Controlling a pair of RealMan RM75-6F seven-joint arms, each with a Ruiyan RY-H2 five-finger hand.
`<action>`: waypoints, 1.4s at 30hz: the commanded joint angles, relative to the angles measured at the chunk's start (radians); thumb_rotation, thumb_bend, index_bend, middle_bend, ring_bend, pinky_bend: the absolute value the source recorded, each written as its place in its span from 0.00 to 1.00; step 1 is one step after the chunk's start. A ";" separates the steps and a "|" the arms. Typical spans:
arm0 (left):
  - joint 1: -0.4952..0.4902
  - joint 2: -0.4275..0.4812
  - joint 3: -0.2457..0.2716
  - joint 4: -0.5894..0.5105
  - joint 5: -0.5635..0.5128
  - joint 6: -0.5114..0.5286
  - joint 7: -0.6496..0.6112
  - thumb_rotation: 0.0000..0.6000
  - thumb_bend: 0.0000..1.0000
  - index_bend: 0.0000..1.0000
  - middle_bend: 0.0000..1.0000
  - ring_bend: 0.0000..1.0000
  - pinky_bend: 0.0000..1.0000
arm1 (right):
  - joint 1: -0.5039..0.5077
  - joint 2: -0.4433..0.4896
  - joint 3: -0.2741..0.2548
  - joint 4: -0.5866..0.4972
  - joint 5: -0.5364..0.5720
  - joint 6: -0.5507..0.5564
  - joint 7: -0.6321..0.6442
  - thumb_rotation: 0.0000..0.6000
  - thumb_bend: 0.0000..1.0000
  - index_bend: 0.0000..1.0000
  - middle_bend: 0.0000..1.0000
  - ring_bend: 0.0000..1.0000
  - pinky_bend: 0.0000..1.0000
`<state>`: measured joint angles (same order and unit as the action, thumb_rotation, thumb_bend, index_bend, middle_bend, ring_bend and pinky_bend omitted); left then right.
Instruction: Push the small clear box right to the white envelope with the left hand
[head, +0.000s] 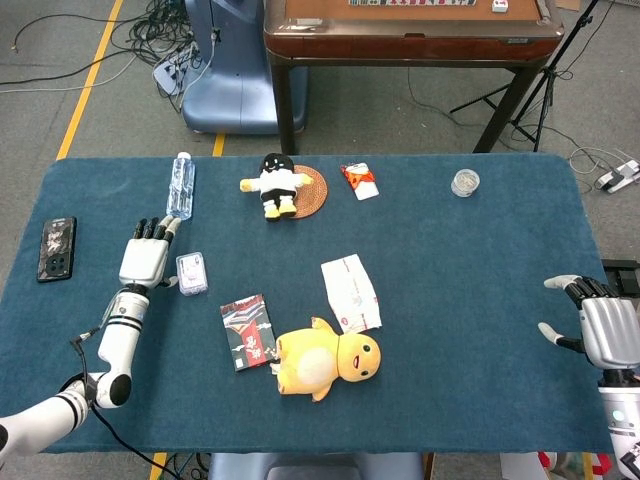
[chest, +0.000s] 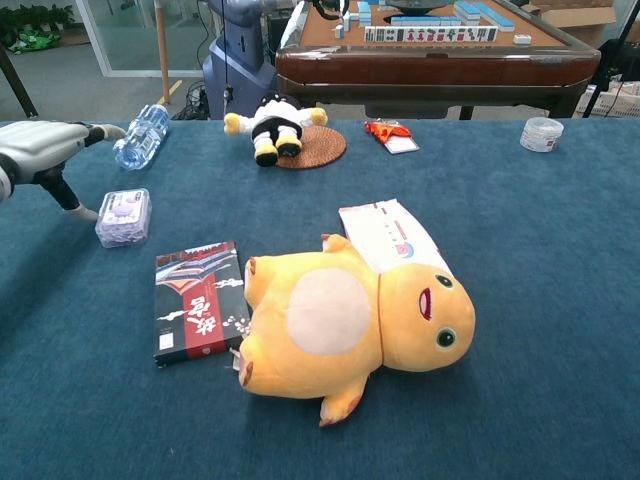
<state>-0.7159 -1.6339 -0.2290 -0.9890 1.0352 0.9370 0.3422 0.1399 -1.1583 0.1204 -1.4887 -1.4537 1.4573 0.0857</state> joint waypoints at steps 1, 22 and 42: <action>-0.006 -0.004 -0.005 0.003 0.003 0.001 0.002 1.00 0.00 0.00 0.00 0.00 0.00 | 0.000 -0.001 -0.001 0.001 -0.001 -0.001 0.000 1.00 0.00 0.37 0.37 0.29 0.40; -0.068 -0.052 -0.044 0.020 -0.018 -0.022 0.035 1.00 0.00 0.00 0.00 0.00 0.00 | -0.001 -0.010 -0.004 0.007 0.000 -0.007 0.002 1.00 0.00 0.37 0.37 0.29 0.40; -0.142 -0.087 -0.081 0.002 -0.050 -0.028 0.094 1.00 0.00 0.00 0.00 0.00 0.00 | -0.006 0.001 -0.003 0.007 0.000 -0.003 0.013 1.00 0.00 0.37 0.37 0.29 0.40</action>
<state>-0.8564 -1.7197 -0.3097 -0.9867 0.9858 0.9098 0.4355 0.1342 -1.1577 0.1176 -1.4817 -1.4534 1.4544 0.0988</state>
